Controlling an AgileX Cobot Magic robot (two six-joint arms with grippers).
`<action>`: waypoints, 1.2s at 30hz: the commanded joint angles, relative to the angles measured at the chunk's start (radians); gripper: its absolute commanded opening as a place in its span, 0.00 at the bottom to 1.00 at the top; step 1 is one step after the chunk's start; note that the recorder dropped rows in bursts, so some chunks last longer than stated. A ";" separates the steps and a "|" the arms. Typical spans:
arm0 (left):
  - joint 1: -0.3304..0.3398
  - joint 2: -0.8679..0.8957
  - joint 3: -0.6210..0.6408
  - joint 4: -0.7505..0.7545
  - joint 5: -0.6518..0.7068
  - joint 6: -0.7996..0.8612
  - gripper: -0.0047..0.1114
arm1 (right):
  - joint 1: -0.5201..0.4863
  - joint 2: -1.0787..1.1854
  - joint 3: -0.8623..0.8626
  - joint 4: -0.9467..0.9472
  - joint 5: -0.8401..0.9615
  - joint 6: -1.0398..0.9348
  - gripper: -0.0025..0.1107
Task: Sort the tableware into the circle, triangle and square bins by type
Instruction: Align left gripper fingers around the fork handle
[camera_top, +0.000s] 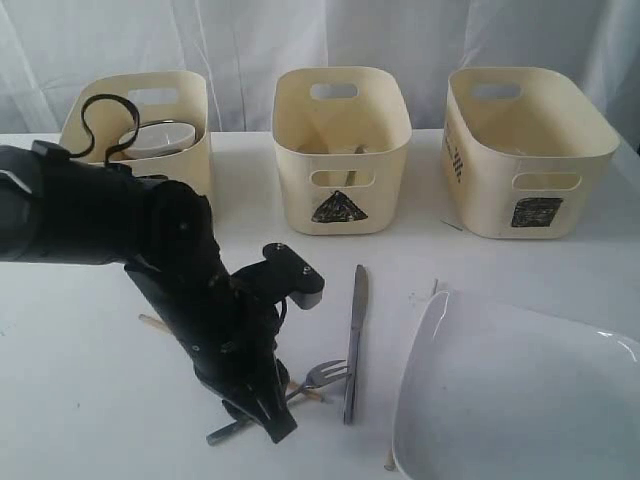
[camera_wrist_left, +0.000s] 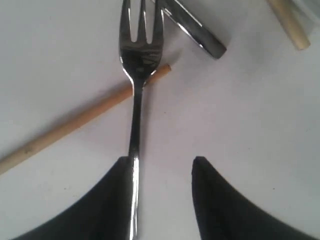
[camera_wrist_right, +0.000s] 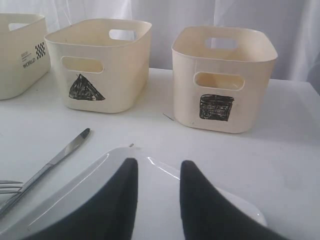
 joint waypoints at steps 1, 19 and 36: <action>-0.005 0.026 0.009 -0.016 0.003 -0.011 0.42 | -0.009 -0.006 0.006 -0.006 -0.008 0.000 0.27; -0.005 0.074 0.009 -0.020 -0.051 -0.016 0.42 | -0.009 -0.006 0.006 -0.006 -0.008 0.000 0.27; -0.005 0.112 0.009 -0.003 0.034 -0.018 0.04 | -0.009 -0.006 0.006 -0.006 -0.008 0.000 0.27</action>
